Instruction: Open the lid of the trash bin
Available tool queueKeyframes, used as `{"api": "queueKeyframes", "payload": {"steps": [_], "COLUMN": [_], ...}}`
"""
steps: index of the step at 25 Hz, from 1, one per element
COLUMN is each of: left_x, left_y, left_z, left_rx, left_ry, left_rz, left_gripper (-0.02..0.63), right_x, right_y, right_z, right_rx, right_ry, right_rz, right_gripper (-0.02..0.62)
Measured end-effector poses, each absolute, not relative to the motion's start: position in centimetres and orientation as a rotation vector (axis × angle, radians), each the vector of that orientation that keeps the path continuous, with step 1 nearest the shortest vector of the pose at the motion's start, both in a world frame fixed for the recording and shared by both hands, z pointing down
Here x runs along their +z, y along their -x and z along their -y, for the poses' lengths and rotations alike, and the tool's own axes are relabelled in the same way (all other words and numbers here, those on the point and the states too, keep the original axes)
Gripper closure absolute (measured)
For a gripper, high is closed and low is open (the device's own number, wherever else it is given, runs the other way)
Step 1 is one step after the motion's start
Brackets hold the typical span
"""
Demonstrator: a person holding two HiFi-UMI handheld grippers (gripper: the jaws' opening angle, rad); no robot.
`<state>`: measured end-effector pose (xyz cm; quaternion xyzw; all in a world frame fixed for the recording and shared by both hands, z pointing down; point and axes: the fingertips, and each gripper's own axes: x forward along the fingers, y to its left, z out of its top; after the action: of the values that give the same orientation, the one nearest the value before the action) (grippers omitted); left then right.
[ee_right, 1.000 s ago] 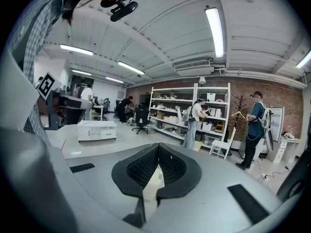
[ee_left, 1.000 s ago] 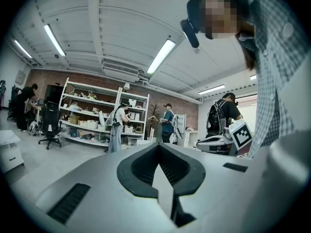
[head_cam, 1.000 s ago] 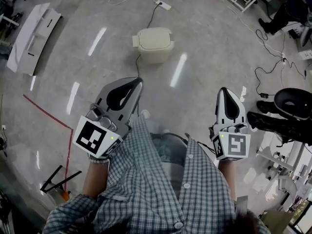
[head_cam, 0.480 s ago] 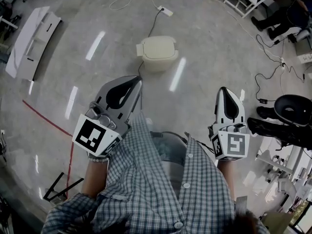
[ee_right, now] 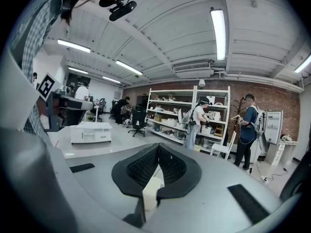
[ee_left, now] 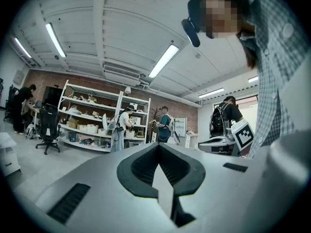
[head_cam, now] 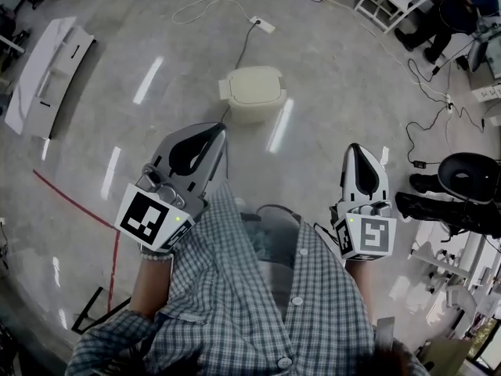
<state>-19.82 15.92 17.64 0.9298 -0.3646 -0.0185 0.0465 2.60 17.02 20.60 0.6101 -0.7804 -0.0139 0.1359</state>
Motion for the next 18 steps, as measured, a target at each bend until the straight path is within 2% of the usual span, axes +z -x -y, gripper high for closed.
{"api": "queueKeyframes", "payload": {"steps": [18], "left_x": [18.8], "left_y": [17.8], "left_z": [-14.5], "left_rx": [-0.035], "left_ry": [-2.801], "left_rz": [1.161], "left_gripper": [0.606], "right_x": [22.4], "right_y": [-4.2], "right_z": [-14.4], "right_rx": [-0.001], "right_ry": [-1.68], "right_rz": [2.282], "right_gripper": [0.577]}}
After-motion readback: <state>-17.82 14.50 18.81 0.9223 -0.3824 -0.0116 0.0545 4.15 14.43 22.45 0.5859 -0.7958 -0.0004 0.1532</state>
